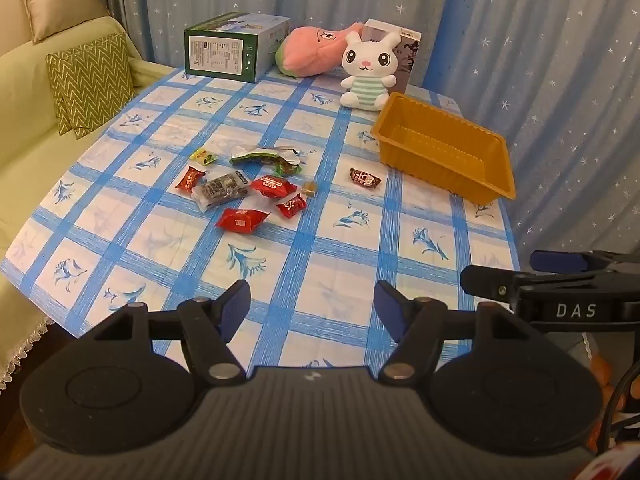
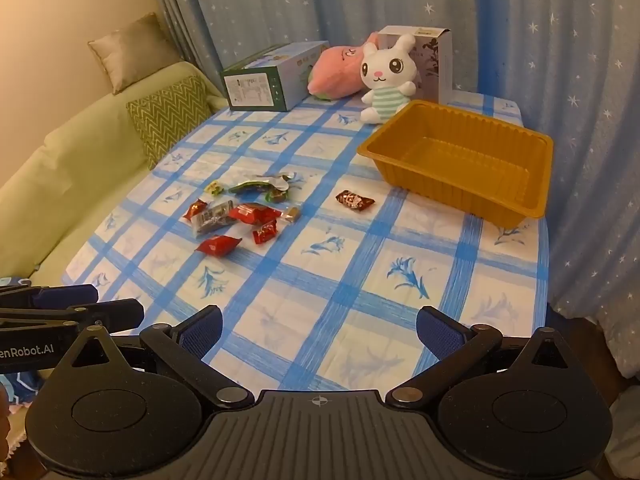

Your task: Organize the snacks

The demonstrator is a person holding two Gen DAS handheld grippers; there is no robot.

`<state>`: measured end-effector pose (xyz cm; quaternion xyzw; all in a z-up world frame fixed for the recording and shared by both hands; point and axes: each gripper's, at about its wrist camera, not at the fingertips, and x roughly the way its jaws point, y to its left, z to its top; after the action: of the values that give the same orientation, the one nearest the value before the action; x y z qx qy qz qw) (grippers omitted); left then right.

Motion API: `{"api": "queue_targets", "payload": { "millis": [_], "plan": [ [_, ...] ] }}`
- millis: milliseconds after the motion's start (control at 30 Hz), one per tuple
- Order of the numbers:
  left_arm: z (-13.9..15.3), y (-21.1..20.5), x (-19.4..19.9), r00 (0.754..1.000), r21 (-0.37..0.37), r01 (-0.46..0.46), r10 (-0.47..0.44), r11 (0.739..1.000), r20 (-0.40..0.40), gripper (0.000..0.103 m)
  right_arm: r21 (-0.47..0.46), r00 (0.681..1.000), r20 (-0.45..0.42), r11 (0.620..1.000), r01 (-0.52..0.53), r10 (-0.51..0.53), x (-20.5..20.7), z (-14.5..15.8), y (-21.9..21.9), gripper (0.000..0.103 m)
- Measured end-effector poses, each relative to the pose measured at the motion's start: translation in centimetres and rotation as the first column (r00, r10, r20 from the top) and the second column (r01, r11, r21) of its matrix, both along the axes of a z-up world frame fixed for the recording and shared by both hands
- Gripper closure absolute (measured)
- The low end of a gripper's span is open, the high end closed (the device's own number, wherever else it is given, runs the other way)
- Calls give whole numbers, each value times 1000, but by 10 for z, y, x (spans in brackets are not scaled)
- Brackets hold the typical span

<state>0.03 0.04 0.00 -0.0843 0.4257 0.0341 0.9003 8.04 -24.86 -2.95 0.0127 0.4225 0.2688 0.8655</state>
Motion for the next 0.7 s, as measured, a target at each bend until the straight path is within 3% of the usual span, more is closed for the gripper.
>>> {"api": "queue_targets", "payload": {
  "millis": [700],
  "plan": [
    [0,0,0,1000,3,-1,1,1000,1,37,5,1000,1,1000,0,0,0,1,2,0]
  ]
}}
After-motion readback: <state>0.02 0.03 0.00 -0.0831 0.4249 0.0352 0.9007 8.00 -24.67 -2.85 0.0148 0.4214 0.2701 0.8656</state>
